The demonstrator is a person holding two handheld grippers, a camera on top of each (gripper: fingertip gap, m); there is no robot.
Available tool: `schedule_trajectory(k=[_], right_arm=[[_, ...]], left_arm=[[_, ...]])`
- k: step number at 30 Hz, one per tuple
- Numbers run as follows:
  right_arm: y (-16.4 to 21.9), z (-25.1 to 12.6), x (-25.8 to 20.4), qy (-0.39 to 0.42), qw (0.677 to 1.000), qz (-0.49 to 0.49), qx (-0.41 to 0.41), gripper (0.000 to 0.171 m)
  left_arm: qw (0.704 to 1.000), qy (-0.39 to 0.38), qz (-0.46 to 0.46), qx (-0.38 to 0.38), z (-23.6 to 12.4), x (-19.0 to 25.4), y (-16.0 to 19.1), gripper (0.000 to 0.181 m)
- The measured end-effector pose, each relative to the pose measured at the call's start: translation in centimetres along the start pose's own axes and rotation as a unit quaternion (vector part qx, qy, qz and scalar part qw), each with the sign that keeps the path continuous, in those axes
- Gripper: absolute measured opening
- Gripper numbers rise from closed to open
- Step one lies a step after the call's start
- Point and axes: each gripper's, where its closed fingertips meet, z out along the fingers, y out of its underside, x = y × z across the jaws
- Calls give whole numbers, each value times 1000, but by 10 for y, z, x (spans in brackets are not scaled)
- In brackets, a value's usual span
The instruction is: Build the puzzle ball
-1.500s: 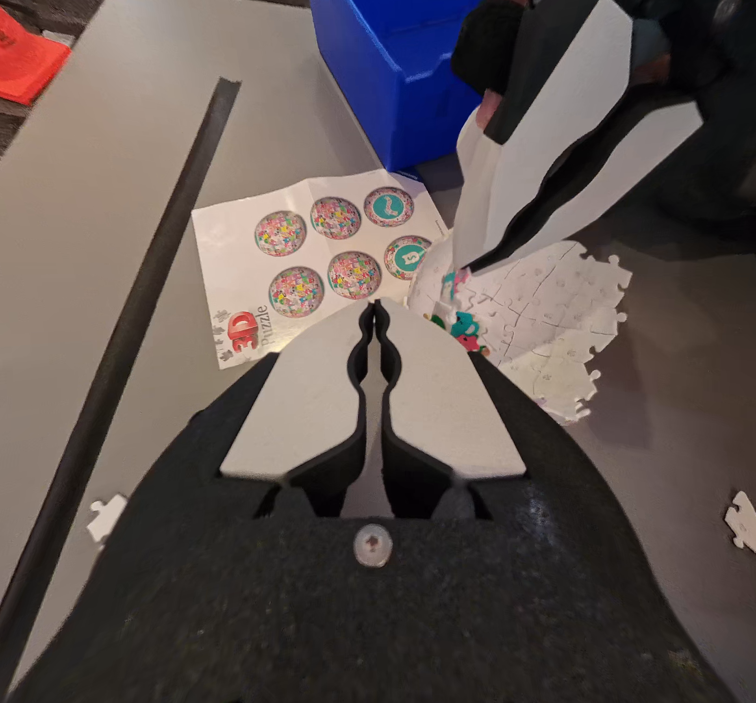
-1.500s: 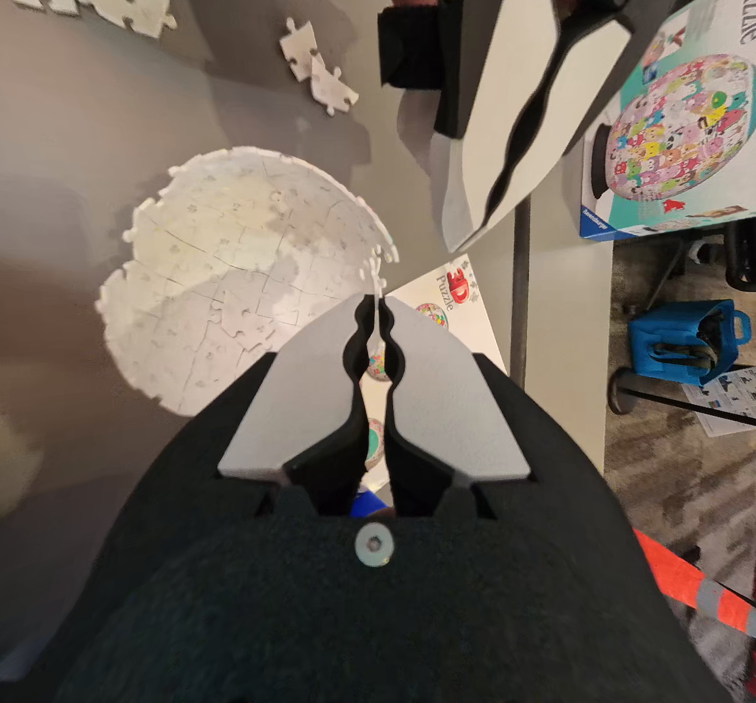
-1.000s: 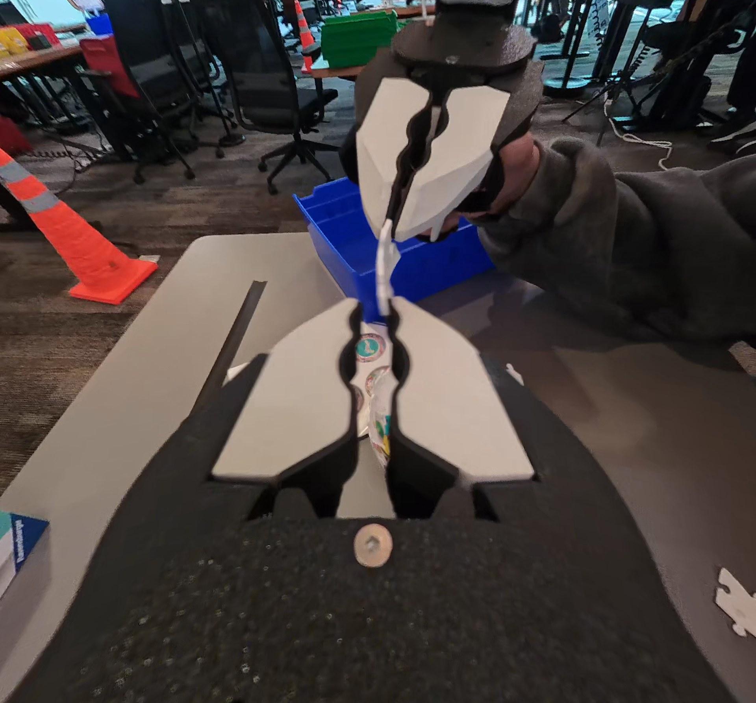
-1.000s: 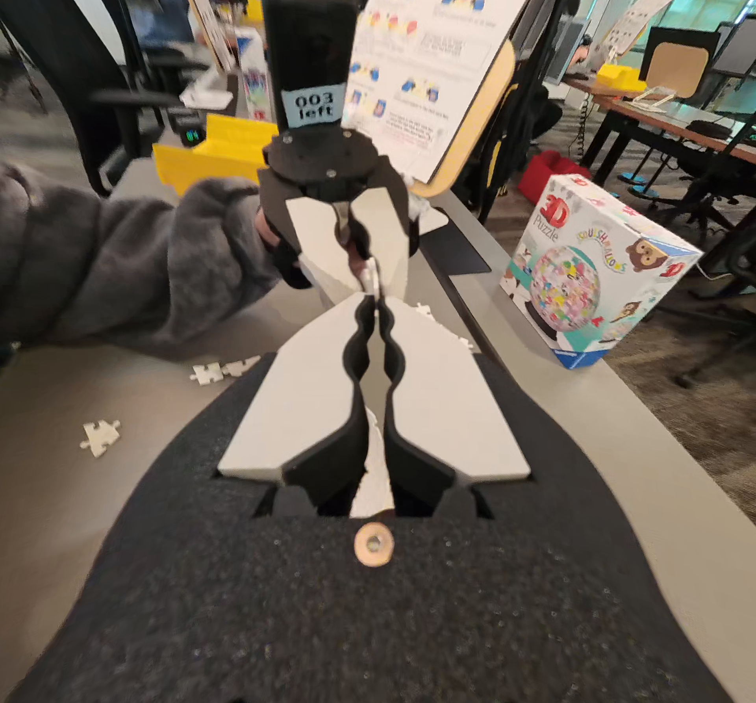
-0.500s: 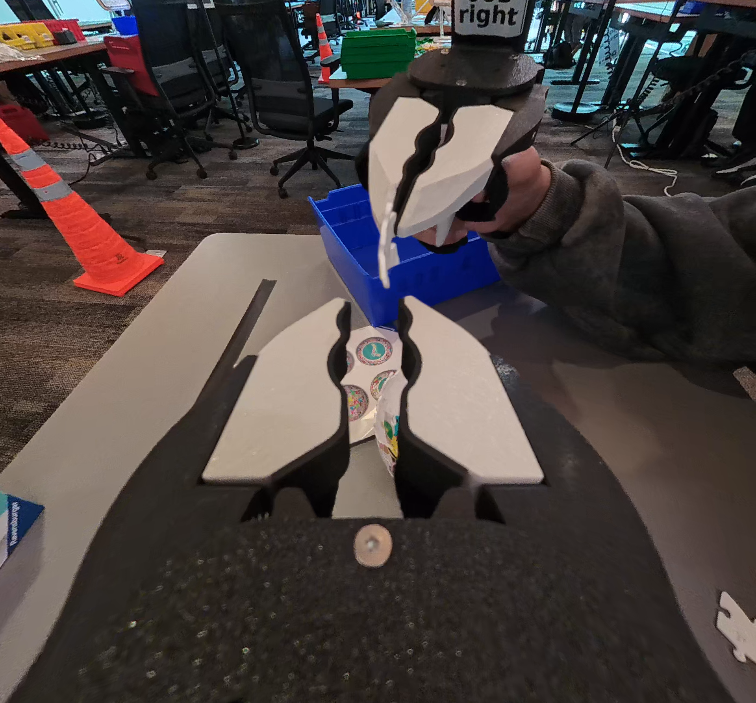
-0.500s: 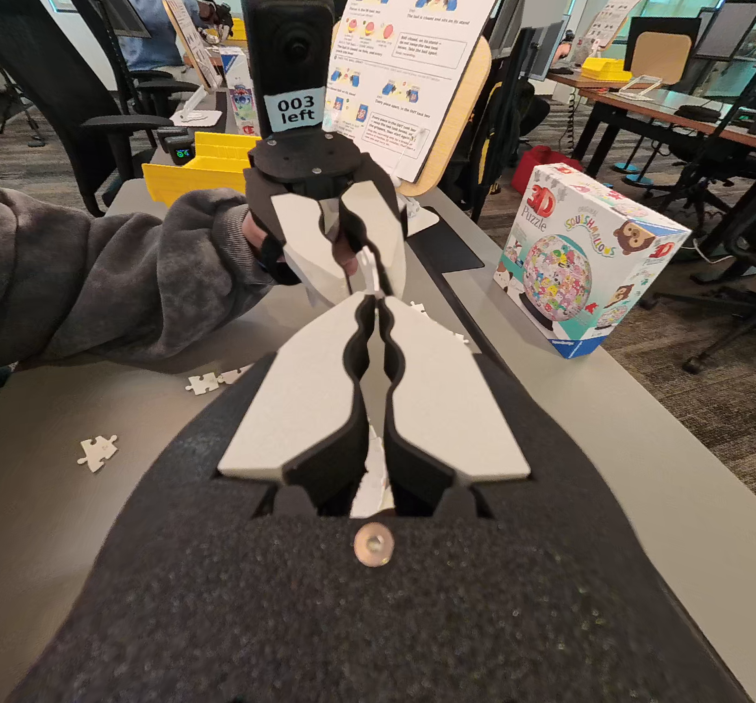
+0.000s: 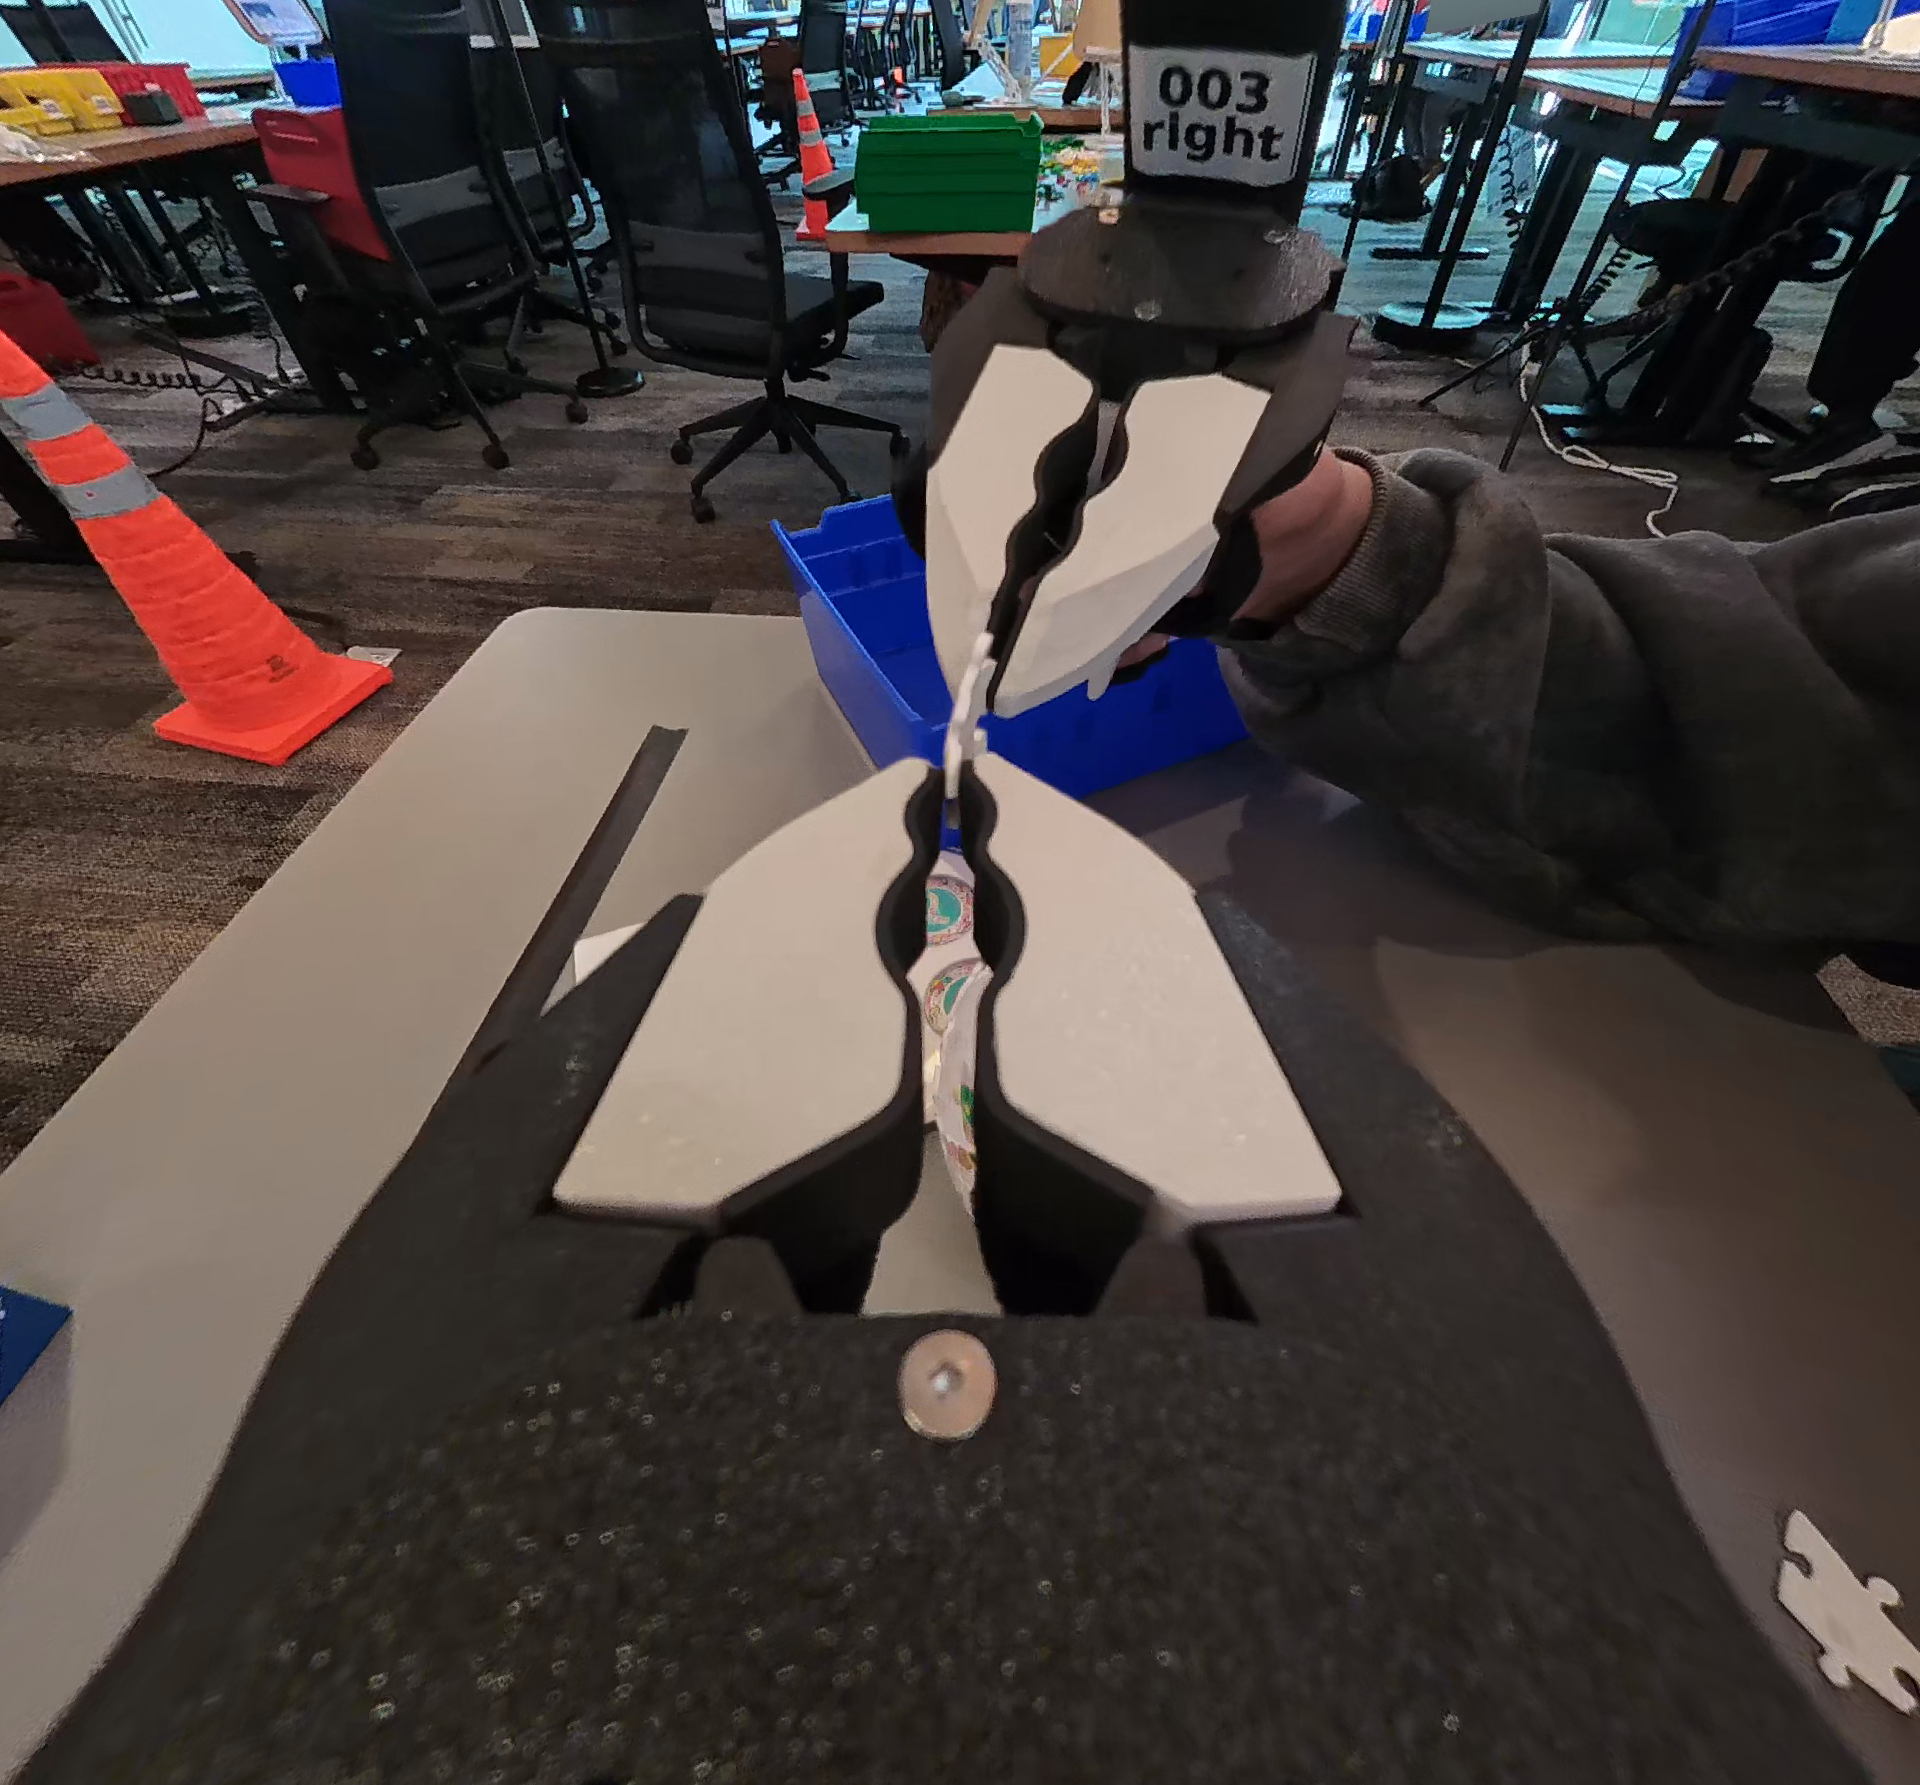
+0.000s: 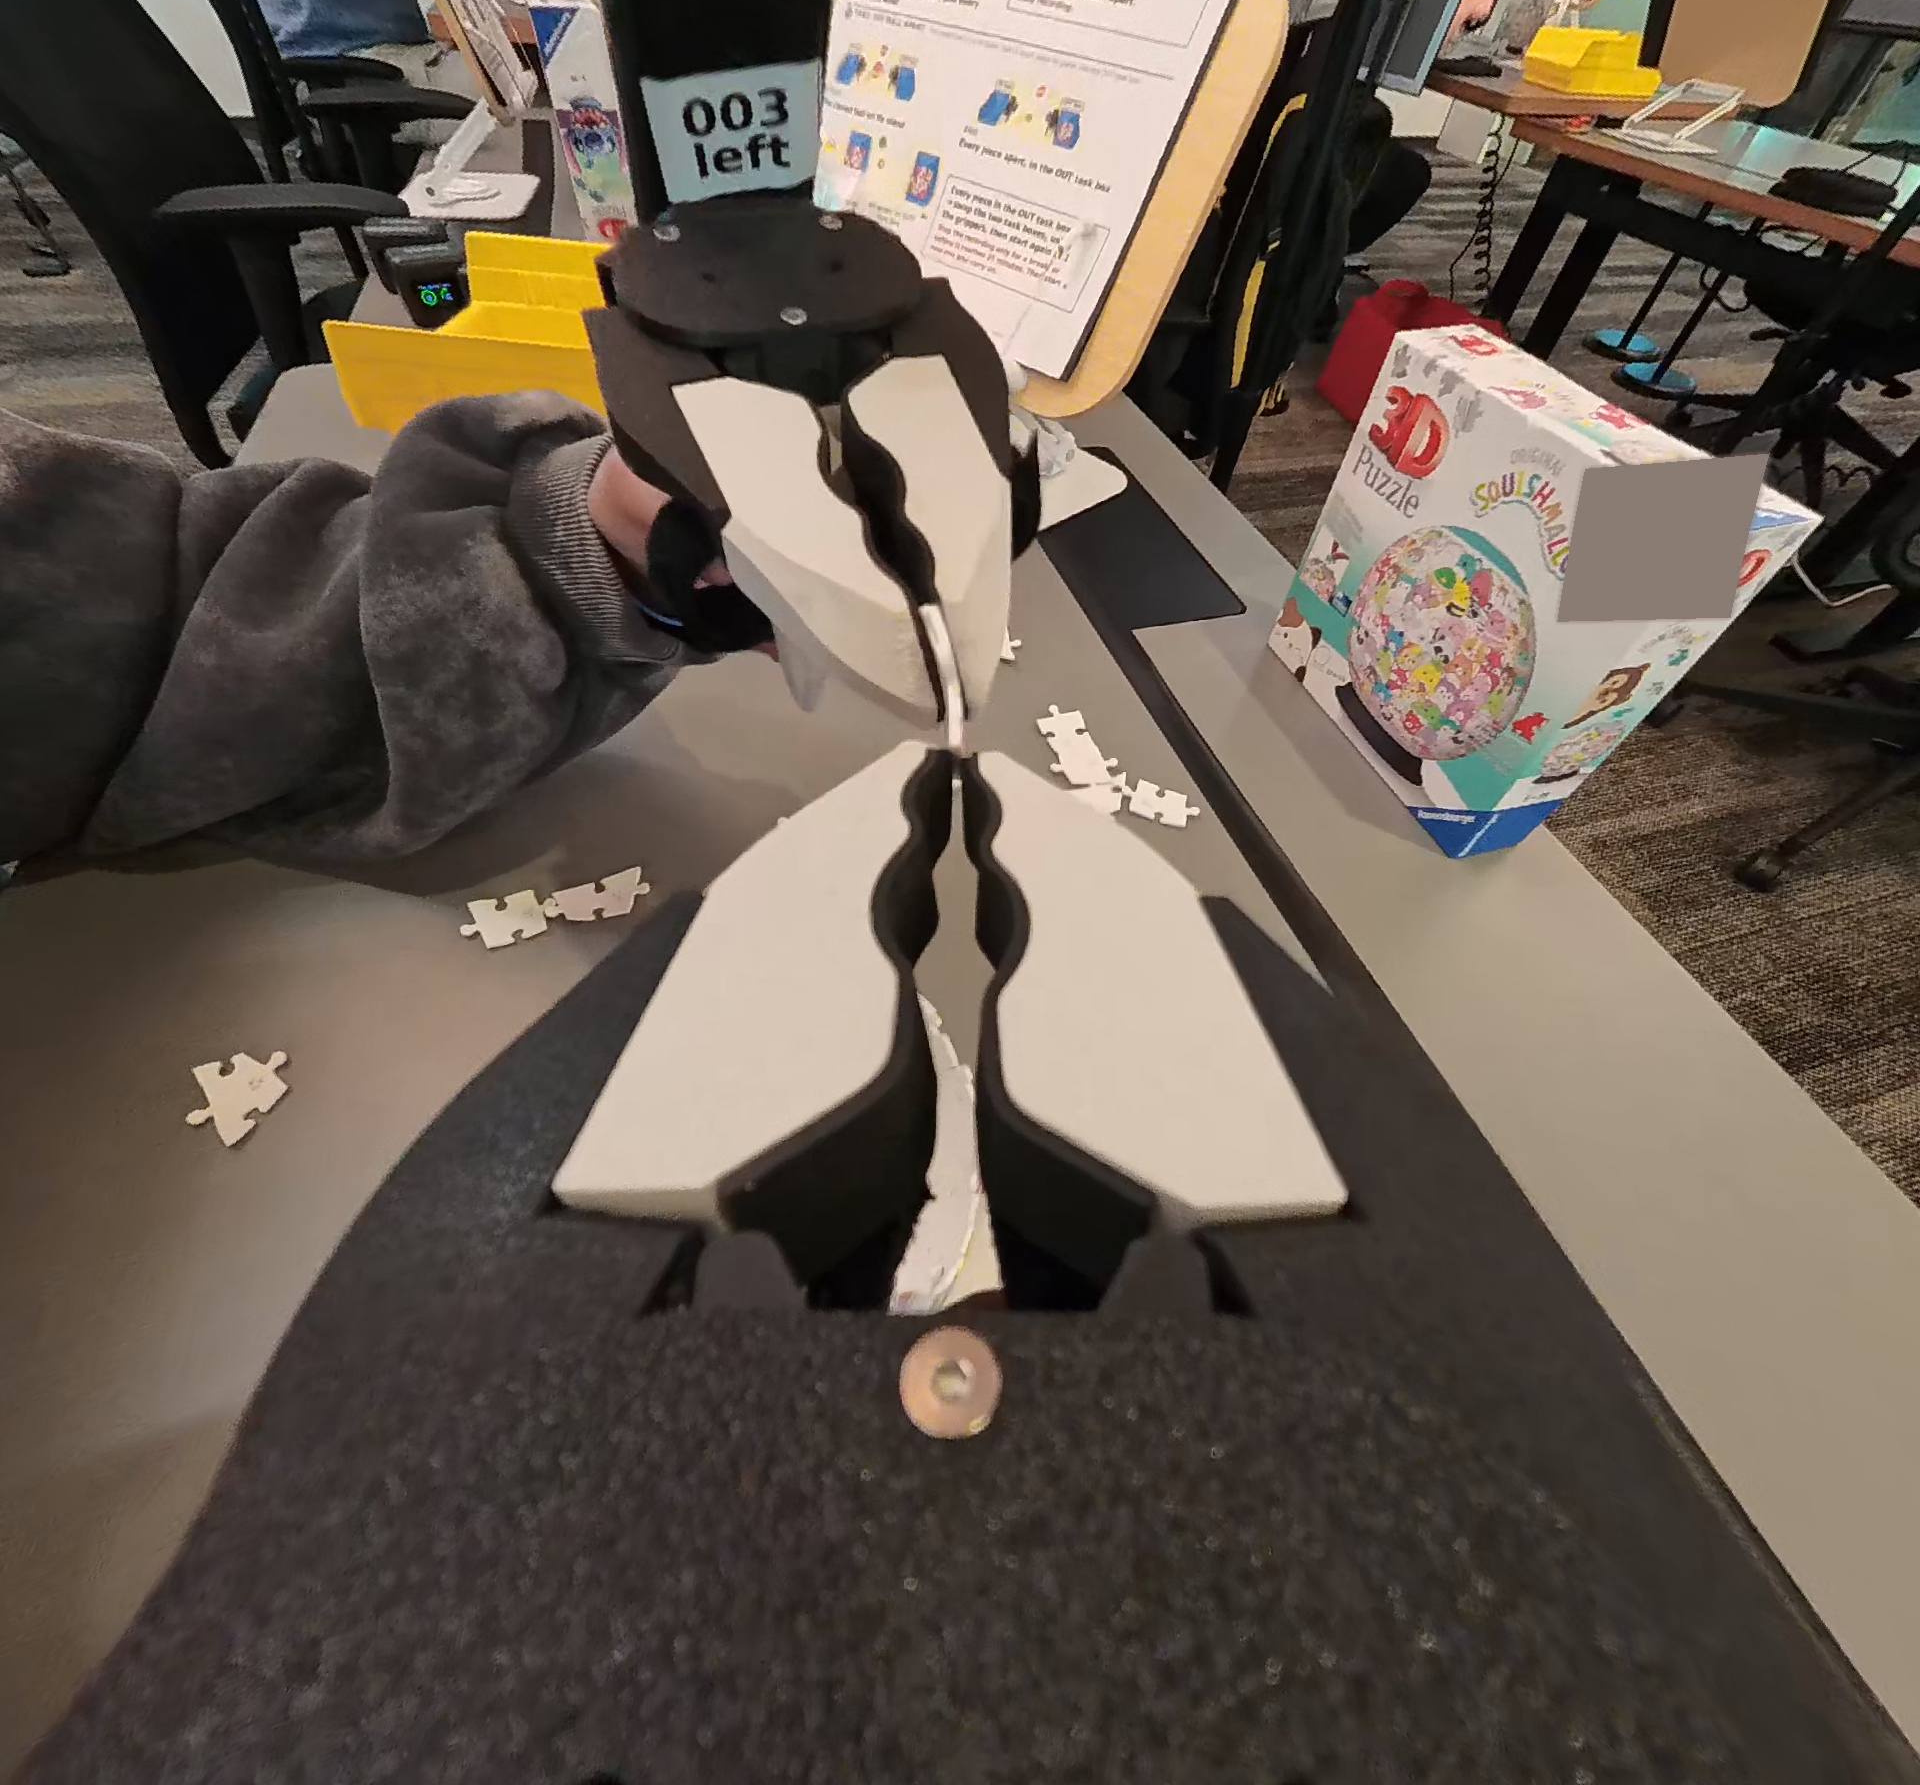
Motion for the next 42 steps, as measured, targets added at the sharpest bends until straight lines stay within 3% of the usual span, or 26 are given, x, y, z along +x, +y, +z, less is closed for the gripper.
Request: schedule_trajectory(k=[9, 21, 29, 34, 37, 42], right_arm=[[11, 7, 1, -2, 1000, 8, -22, 2], [9, 7, 6, 62, 994, -83, -39, 9], [23, 6, 0, 53, 986, -128, -95, 2], [64, 5, 2, 40, 959, -193, -205, 2], [87, 15, -8, 6, 943, -231, -241, 2], [116, 28, -9, -15, 930, -247, -273, 2]], left_arm=[[1000, 2, -20, -1, -1, -3, 1, 3], [999, 1, -18, -43, 3, -4, 14, 2], [999, 9, 0, -52, 12, 3, 21, 4], [998, 6, -13, -55, 3, -10, 30, 16], [990, -15, -88, -114, 3, -35, 63, 0], [970, 28, -151, -188, 24, -34, 118, 0]])
